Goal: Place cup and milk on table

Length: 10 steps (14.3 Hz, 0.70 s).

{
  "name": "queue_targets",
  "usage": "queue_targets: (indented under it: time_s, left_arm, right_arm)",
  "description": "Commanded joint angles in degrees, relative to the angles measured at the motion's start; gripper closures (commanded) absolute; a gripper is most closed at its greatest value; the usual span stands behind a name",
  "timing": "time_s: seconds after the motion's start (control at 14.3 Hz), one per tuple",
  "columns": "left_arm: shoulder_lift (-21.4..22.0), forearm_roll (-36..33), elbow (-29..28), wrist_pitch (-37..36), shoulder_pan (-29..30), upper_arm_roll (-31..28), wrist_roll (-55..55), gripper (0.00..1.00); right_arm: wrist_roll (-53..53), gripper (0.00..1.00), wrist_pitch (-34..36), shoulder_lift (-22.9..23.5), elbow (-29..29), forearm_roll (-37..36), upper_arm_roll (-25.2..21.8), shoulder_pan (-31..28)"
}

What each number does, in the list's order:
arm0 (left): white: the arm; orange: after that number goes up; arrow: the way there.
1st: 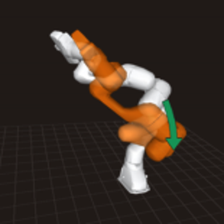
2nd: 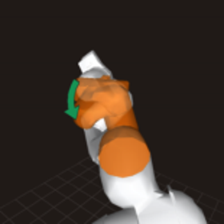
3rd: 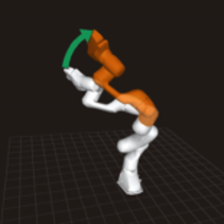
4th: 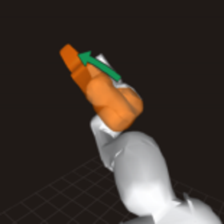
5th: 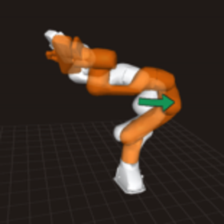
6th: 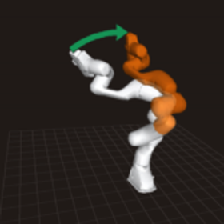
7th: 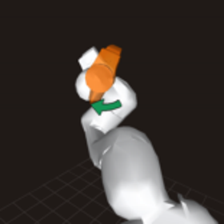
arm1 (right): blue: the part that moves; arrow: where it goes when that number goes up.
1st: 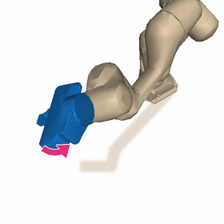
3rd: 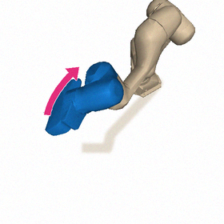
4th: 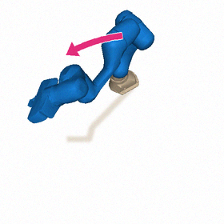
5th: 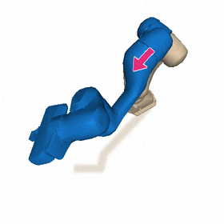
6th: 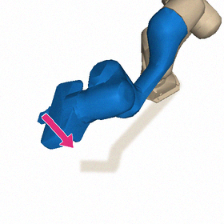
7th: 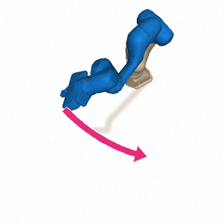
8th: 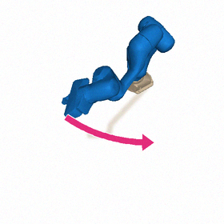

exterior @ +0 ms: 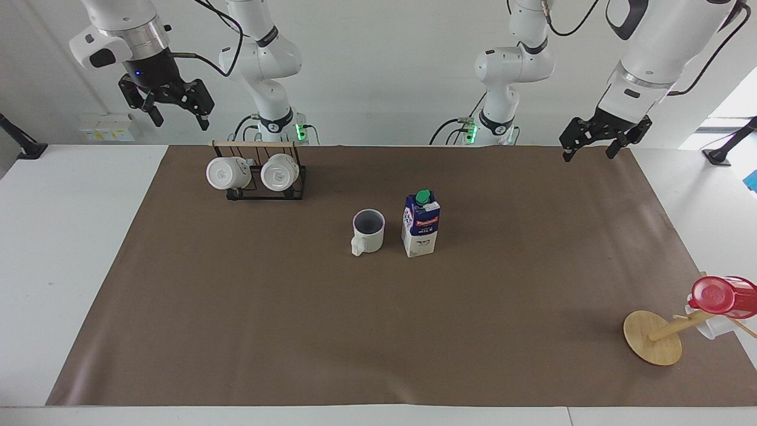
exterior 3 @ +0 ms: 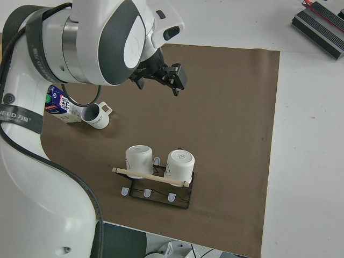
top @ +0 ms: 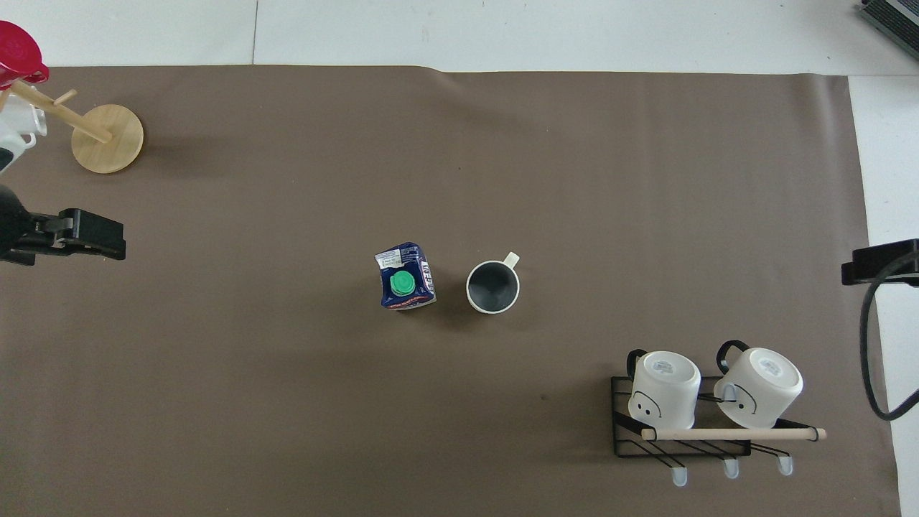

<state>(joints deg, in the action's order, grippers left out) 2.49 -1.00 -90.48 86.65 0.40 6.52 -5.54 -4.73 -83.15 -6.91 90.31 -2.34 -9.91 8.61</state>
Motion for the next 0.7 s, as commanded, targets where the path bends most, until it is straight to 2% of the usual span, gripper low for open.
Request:
queue_targets:
  time_s: [0.0, 0.63]
  left_arm:
    - [0.85, 0.74, -0.14, -0.61, 0.21, 0.16, 3.5, 0.0]
    - [0.85, 0.74, -0.05, -0.61, 1.18, -0.19, 4.92, 0.0]
  right_arm:
    - [1.21, 0.0, 0.53, -0.39, 0.21, -0.12, 0.25, -0.52]
    - [1.13, 0.0, 0.53, -0.39, 0.21, -0.12, 0.25, -0.52]
